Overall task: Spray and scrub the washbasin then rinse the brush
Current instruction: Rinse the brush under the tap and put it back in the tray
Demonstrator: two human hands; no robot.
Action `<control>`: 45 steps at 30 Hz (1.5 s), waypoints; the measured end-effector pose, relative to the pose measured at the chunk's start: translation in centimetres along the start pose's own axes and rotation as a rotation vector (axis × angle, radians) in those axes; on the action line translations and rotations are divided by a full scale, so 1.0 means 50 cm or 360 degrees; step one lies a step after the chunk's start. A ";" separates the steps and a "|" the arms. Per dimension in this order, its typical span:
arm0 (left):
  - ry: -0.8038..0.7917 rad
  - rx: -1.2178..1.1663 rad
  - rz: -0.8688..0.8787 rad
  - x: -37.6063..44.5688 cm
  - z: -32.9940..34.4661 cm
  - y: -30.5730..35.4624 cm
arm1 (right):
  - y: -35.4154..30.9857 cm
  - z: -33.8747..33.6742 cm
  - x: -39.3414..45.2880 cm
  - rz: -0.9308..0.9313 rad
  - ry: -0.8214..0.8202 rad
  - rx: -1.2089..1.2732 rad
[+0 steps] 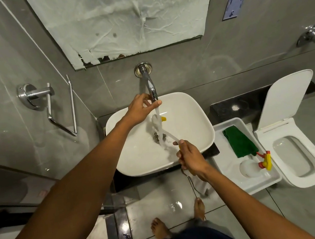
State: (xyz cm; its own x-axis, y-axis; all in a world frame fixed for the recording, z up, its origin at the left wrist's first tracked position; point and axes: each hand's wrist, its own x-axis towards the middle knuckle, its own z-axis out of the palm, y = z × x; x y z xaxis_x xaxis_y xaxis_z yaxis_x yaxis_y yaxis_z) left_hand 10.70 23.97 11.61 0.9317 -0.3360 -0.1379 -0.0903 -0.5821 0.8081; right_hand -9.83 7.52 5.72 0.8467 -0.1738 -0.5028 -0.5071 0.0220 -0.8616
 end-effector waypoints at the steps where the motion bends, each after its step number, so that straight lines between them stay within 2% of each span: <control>1: -0.0019 -0.0084 -0.0013 0.002 0.000 0.002 | -0.004 -0.002 0.001 0.0106 -0.0033 0.0211; 6: -0.0174 -0.0382 -0.0098 0.009 -0.012 0.010 | -0.012 -0.013 0.001 0.0424 -0.0210 0.0845; 9: -0.0236 -0.0512 -0.0171 0.010 -0.019 0.004 | -0.007 -0.017 0.000 0.0433 -0.0242 0.0912; 11: -0.0228 -0.0549 -0.0185 0.010 -0.020 0.001 | -0.001 -0.016 -0.001 0.0339 -0.0200 0.0761; 13: -0.0209 -0.0594 -0.0191 0.010 -0.018 0.001 | 0.005 -0.014 -0.003 0.0173 -0.0121 0.0447; 17: -0.0128 -0.0696 -0.0167 0.009 -0.007 0.001 | 0.022 -0.015 -0.006 -0.0450 0.0083 -0.0654; 19: -0.0061 -0.0732 -0.0150 0.005 0.000 0.002 | 0.028 -0.012 -0.005 -0.0596 0.0179 -0.0882; 27: 0.0374 -0.0637 -0.0208 -0.005 0.044 0.022 | 0.037 0.018 0.003 -0.0653 0.0381 -0.0884; 33: 0.0752 -0.0230 -0.0162 -0.010 0.092 0.055 | 0.025 0.040 0.010 -0.0767 0.0541 -0.0855; 36: 0.0757 -0.0159 -0.0151 -0.007 0.090 0.058 | 0.025 0.040 0.024 -0.0688 0.0498 -0.0939; 39: 0.0738 -0.0119 -0.0131 -0.005 0.081 0.058 | 0.025 0.037 0.044 -0.0441 0.0328 -0.1208; 42: 0.0714 -0.0104 -0.0121 -0.004 0.081 0.056 | 0.016 0.037 0.048 -0.0428 0.0381 -0.1154; 45: 0.0715 -0.0113 -0.0120 -0.004 0.082 0.052 | 0.008 0.036 0.056 -0.0360 0.0299 -0.1247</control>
State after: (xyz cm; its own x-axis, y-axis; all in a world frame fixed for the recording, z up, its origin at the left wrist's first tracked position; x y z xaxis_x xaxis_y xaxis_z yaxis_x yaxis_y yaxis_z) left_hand 8.83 19.48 11.36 0.9963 0.0686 0.0515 -0.0068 -0.5352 0.8447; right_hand -7.35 8.84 3.84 0.9359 -0.2545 -0.2437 -0.3519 -0.7118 -0.6079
